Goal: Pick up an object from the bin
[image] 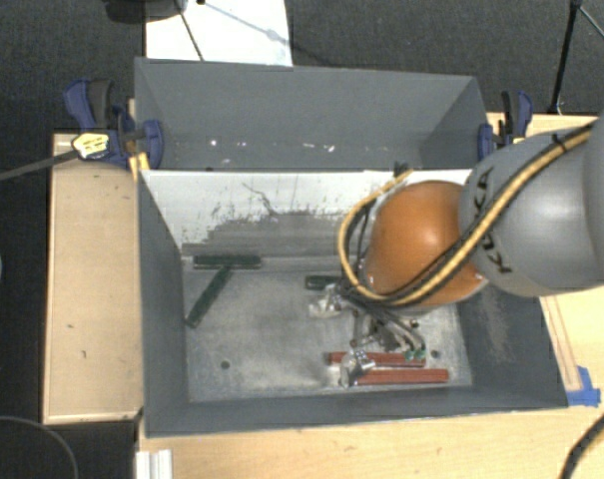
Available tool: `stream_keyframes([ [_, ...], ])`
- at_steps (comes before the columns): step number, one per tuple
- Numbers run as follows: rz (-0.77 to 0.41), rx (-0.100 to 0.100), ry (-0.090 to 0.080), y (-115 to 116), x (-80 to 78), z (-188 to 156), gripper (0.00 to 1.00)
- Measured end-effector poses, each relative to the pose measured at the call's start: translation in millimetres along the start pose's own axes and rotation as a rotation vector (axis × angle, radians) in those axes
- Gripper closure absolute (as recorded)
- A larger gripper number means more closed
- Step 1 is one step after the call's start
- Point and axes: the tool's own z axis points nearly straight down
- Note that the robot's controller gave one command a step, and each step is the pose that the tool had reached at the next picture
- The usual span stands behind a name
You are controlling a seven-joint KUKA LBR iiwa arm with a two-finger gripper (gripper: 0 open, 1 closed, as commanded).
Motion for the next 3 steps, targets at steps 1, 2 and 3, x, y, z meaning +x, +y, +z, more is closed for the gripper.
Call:
stream_keyframes([
  [1, 0.003, -0.001, -0.007, -25, 0.6, 32, 1.00],
  [2, 0.004, -0.001, -0.006, -25, 0.6, 32, 1.00],
  [3, 0.005, 0.000, -0.001, -29, -15.6, -139, 1.00],
])
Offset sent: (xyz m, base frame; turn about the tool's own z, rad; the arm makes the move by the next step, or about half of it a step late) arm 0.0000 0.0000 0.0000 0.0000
